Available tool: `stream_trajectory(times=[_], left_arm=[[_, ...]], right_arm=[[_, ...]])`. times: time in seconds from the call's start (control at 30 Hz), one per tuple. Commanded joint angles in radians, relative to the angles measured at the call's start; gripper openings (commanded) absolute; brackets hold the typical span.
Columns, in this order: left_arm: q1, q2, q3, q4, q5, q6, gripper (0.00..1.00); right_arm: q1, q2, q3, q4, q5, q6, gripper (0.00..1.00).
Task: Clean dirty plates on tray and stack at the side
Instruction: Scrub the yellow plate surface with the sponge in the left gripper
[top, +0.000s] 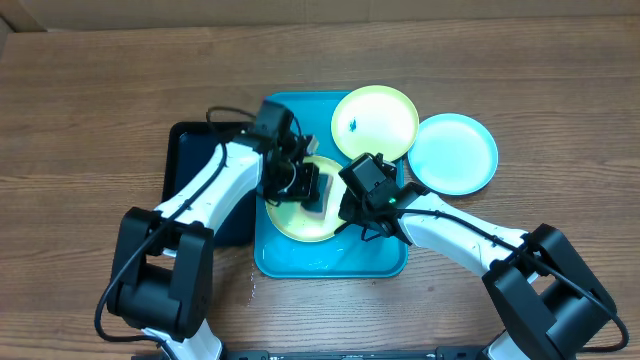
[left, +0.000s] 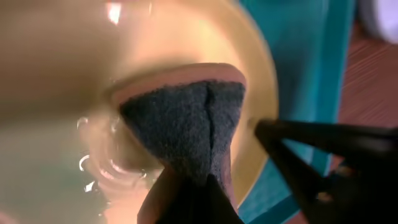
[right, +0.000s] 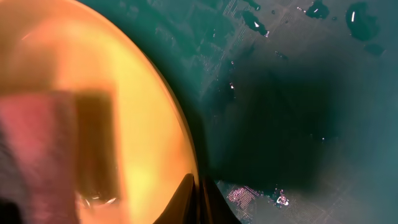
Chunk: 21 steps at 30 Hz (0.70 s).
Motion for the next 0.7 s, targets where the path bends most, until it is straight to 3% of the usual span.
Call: stream_trajectory(times=[0.0,0.17,0.3,0.6,0.67], left_arm=[[-0.005,-0.058,0.069,-0.014,-0.053,0.016,0.04],[-0.008,-0.037,0.065,-0.048,-0.264,-0.007,0.04],[-0.008,-0.004,0.053,-0.048,-0.344,-0.006,0.04],[-0.008,0.092,0.036,-0.056,-0.342,-0.002,0.04],[-0.004,0.089,0.039,-0.07,-0.335,-0.002,0.13]], right_arm=[[-0.002,0.01,0.004,0.01,-0.01,-0.004,0.04],[-0.002,0.01,0.004,0.011,-0.01,-0.004,0.04],[-0.002,0.01,0.004,0.013,-0.01,-0.004,0.04],[-0.002,0.01,0.004,0.012,-0.01,-0.004,0.04],[-0.002,0.01,0.004,0.012,-0.01,-0.004,0.04]])
